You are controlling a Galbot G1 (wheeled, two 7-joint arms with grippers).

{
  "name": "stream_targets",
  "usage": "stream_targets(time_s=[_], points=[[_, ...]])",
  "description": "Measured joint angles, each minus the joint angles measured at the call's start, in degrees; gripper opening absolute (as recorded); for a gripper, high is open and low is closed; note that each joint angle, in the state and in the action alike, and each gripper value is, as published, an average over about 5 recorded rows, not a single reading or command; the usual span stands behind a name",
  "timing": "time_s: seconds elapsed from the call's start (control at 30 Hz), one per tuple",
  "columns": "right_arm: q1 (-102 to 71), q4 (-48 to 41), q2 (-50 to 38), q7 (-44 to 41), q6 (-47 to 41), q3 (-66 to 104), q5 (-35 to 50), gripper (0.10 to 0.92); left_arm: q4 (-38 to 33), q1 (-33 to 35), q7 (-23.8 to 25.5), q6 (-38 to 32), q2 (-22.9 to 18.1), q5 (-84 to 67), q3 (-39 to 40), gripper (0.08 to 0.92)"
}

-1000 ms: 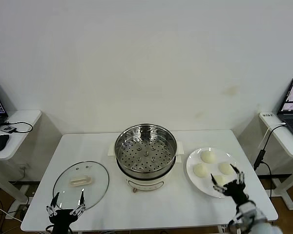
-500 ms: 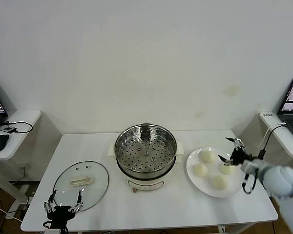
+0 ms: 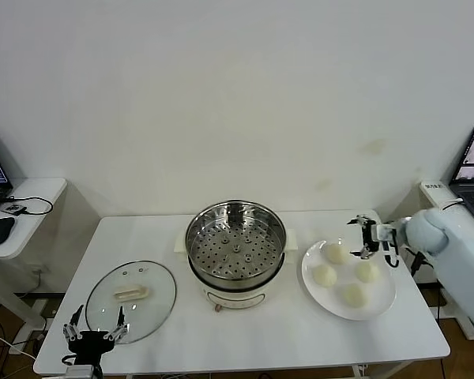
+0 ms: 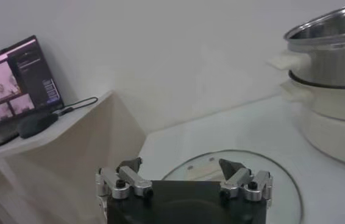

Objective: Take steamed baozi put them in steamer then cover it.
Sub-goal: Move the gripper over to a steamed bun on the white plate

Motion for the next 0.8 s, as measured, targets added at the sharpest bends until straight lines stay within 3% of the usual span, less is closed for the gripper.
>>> stream_targets(time_s=[0.43, 0.8], points=[[5.39, -12.03, 8.15, -2.28, 0.11, -7.33, -2.71, 0.823, 0.75, -0.15, -0.09, 0.40, 0.80, -0.09, -0.93, 0.823], [6.53, -16.34, 11.76, -3.13, -0.14, -9.16, -4.26, 0.813, 0.91, -0.50, 0.04, 0.46, 0.86, -0.02, -0.90, 0.823]])
